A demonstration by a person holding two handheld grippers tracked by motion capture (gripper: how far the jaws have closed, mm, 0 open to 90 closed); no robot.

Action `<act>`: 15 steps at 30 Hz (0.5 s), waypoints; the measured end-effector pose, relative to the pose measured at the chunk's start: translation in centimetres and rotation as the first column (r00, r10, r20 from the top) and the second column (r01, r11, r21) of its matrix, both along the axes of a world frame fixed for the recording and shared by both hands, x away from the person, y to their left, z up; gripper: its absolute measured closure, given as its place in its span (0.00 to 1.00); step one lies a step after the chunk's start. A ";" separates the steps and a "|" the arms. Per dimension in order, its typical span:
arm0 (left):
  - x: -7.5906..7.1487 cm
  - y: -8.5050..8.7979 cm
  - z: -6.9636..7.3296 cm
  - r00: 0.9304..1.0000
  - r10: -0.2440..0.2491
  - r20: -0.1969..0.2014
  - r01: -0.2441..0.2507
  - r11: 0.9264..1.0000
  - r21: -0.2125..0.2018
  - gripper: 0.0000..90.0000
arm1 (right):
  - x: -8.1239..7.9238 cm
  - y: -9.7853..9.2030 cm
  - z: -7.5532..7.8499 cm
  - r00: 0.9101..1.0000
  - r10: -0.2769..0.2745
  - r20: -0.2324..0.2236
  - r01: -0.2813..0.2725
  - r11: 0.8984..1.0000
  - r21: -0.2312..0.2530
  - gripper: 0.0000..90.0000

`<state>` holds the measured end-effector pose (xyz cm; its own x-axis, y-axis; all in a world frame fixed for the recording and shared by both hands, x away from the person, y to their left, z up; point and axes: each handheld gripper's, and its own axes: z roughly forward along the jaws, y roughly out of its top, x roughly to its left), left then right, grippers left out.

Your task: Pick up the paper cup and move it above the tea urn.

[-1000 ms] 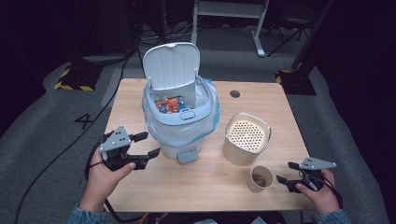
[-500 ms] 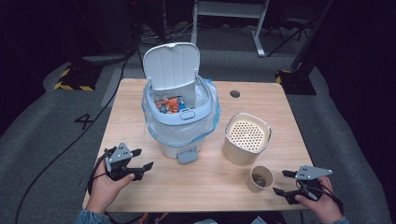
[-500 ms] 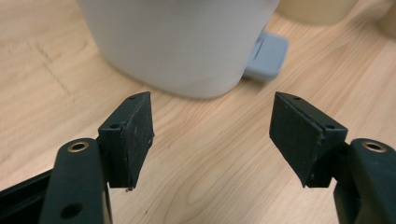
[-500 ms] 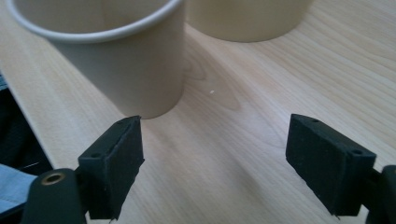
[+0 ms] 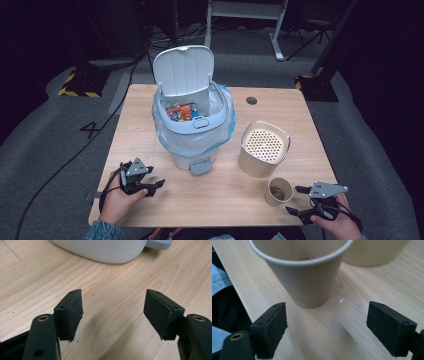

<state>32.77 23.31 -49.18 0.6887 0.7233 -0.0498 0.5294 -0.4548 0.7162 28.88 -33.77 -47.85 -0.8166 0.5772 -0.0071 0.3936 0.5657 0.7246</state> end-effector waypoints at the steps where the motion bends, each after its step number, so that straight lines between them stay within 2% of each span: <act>1: 0.1 0.0 -0.2 1.000 0.005 -0.002 -0.004 1.000 0.007 0.35 | 0.0 0.3 -0.1 1.000 0.002 0.002 -0.002 1.000 0.004 0.19; 5: 0.2 -0.2 -0.7 1.000 0.008 -0.014 -0.008 0.999 0.049 0.35 | 0.3 1.0 -0.5 1.000 0.012 0.000 -0.012 1.000 0.021 0.19; 6: 0.2 -0.3 -0.8 1.000 0.006 -0.003 -0.006 0.998 0.064 0.35 | 0.3 1.1 -0.6 1.000 0.013 0.001 -0.013 1.000 0.026 0.19; 9: 0.2 -0.4 -0.9 1.000 0.013 0.002 -0.013 0.998 0.059 0.33 | 0.4 1.4 -0.8 1.000 0.015 0.008 -0.016 0.998 0.058 0.19; 11: 0.1 -0.4 -1.2 1.000 0.022 0.007 -0.022 0.999 0.027 0.32 | 0.5 1.6 -0.9 1.000 0.014 0.006 -0.015 0.997 0.076 0.19; 15: 0.1 -0.4 -1.2 1.000 0.022 0.009 -0.022 0.999 0.029 0.32 | 0.7 2.1 -1.1 1.000 0.013 0.023 -0.016 0.992 0.126 0.19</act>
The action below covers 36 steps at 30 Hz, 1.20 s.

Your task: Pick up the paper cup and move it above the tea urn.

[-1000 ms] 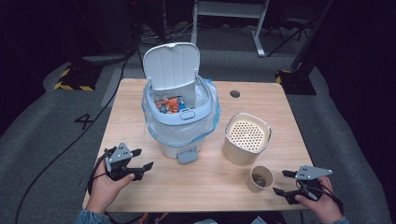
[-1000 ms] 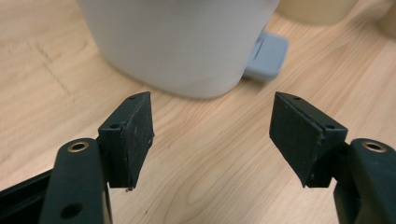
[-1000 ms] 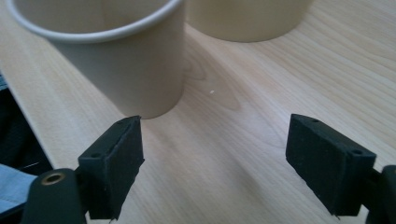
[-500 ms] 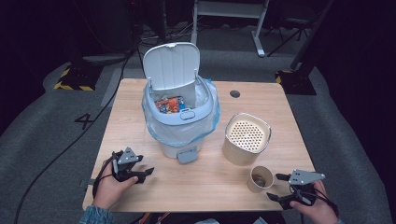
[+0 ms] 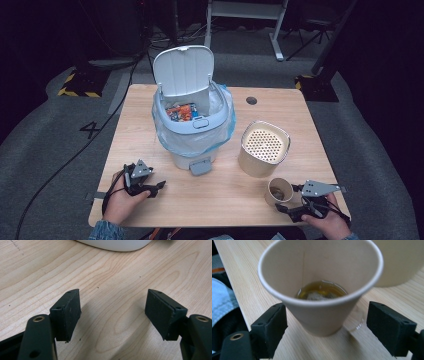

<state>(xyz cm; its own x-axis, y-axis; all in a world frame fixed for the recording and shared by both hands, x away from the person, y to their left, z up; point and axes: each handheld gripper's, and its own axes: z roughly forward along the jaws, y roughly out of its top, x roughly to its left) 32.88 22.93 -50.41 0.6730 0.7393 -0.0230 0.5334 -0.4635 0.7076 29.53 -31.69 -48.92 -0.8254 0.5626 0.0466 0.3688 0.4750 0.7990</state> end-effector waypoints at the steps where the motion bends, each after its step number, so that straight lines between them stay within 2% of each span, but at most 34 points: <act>1: 0.0 0.0 0.0 1.000 0.000 0.000 0.000 1.000 0.000 0.32 | 0.0 0.1 0.0 1.000 0.000 0.005 0.000 1.000 0.006 0.19; 7: 0.0 0.0 0.0 1.000 0.000 0.000 0.000 1.000 0.000 0.32 | 0.2 0.8 -0.1 1.000 0.012 0.027 -0.014 0.997 0.071 0.20; 10: 0.0 0.0 0.0 1.000 -0.002 0.002 0.002 1.000 0.002 0.32 | 0.4 1.1 -0.3 0.999 0.010 0.034 -0.013 0.997 0.078 0.29; 14: 0.0 0.0 0.0 1.000 0.000 0.000 0.000 1.000 0.000 0.32 | 0.5 1.0 -0.3 1.000 0.020 0.020 -0.022 0.995 0.093 0.31; 18: 0.0 0.0 0.0 1.000 0.000 0.000 0.000 1.000 0.000 0.32 | 0.6 0.8 -0.1 0.999 0.023 0.026 -0.025 0.996 0.083 0.33; 21: 0.0 0.0 0.0 1.000 0.001 -0.002 -0.001 1.000 -0.001 0.32 | 0.5 0.5 0.5 0.998 0.024 0.057 -0.029 0.994 0.101 0.33; 24: 0.2 0.0 0.0 1.000 -0.009 0.006 0.009 1.000 0.008 0.31 | 0.5 0.2 1.2 0.996 0.047 0.080 -0.056 0.992 0.112 0.34; 29: 0.2 -0.1 0.0 1.000 -0.002 0.000 0.002 1.000 0.002 0.31 | 0.6 -0.3 2.2 0.994 0.064 0.093 -0.075 0.991 0.115 0.34; 32: 0.2 -0.2 0.0 1.000 0.000 -0.001 0.000 1.000 0.000 0.31 | 0.7 -0.5 3.0 0.993 0.073 0.093 -0.084 0.990 0.114 0.34; 36: 0.2 -0.2 0.0 1.000 0.000 -0.001 0.000 1.000 0.001 0.31 | 1.0 -0.7 4.2 0.993 0.093 0.071 -0.100 0.989 0.104 0.34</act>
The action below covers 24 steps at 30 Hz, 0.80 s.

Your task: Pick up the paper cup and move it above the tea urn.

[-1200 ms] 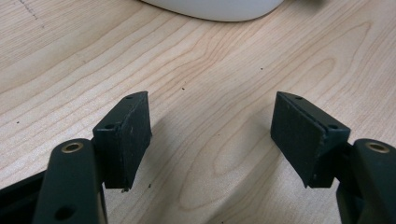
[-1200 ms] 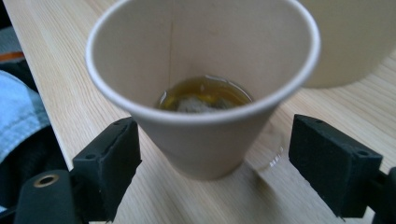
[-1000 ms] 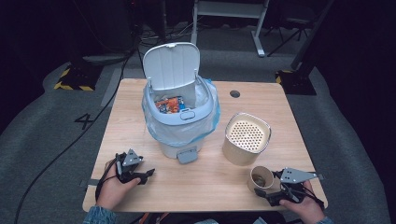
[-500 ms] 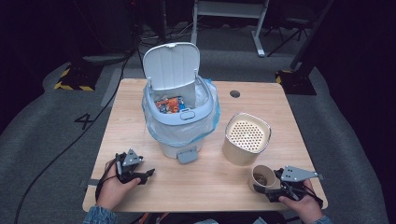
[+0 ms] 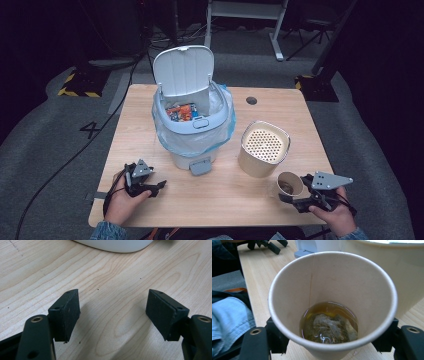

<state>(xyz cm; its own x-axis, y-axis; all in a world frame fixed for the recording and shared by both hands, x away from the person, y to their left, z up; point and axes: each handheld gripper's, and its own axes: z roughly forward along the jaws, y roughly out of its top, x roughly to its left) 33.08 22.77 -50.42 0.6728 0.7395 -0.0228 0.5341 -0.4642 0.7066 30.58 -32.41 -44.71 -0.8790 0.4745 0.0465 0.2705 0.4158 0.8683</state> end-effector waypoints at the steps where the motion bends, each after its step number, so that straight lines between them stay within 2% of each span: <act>1: 0.0 0.0 0.0 1.000 0.000 0.000 0.000 1.000 0.000 0.31 | 0.1 0.0 0.3 1.000 0.005 -0.003 -0.005 1.000 -0.001 0.34; 11: 0.0 0.0 0.0 1.000 -0.001 0.001 0.001 1.000 0.000 0.31 | 1.1 0.3 4.1 1.000 0.028 0.011 -0.028 1.000 -0.005 0.35; 14: 0.0 0.0 0.0 1.000 0.000 0.001 0.000 1.000 0.000 0.31 | 1.7 0.3 5.2 1.000 0.029 0.008 -0.029 1.000 0.003 0.35; 24: 0.0 0.1 0.0 1.000 0.000 0.001 0.000 1.000 0.000 0.31 | 3.9 1.0 8.8 0.999 0.028 0.025 -0.028 0.999 -0.017 0.35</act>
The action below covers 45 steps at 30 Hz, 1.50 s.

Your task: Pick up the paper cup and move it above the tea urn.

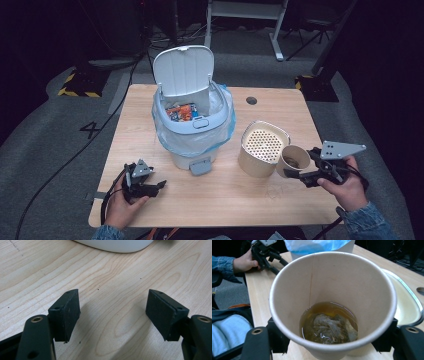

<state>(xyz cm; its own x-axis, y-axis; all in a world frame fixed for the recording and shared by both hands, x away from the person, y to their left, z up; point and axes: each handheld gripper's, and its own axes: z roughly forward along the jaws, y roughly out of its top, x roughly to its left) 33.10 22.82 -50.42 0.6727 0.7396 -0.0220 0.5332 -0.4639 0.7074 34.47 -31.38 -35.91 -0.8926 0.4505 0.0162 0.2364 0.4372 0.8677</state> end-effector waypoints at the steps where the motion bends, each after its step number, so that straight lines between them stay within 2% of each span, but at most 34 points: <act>1: 0.0 0.0 0.0 1.000 0.000 -0.001 0.000 1.000 -0.001 0.31 | 0.3 0.1 0.2 1.000 -0.003 0.004 0.003 1.000 -0.004 0.35; 7: 0.1 0.1 0.0 1.000 0.000 -0.009 0.000 1.000 -0.016 0.31 | 2.3 0.8 1.4 1.000 -0.013 0.027 0.013 1.000 -0.012 0.35; 13: 0.0 0.0 0.0 1.000 0.001 0.001 -0.001 1.000 0.001 0.31 | 4.1 1.4 2.3 0.999 -0.017 0.044 0.019 1.000 -0.025 0.35; 18: 0.0 0.0 0.0 1.000 0.010 -0.002 -0.010 1.000 0.002 0.30 | 5.6 1.8 2.8 0.997 -0.044 0.061 0.046 0.998 -0.035 0.35; 26: 0.0 0.1 0.0 1.000 0.019 0.002 -0.019 1.000 0.009 0.30 | 7.9 2.2 3.0 0.995 -0.065 0.074 0.068 0.997 -0.043 0.35; 33: 0.0 0.1 0.0 1.000 0.026 0.002 -0.026 1.000 0.010 0.29 | 9.8 2.4 2.6 0.991 -0.090 0.097 0.097 0.993 -0.070 0.35; 38: 0.0 0.1 0.0 1.000 0.026 0.002 -0.026 1.000 0.009 0.29 | 10.5 2.7 2.3 0.991 -0.093 0.093 0.101 0.991 -0.086 0.35; 45: 0.0 0.1 0.0 1.000 0.027 0.003 -0.027 1.000 0.008 0.29 | 10.3 2.7 2.3 0.987 -0.087 0.133 0.102 0.989 -0.108 0.35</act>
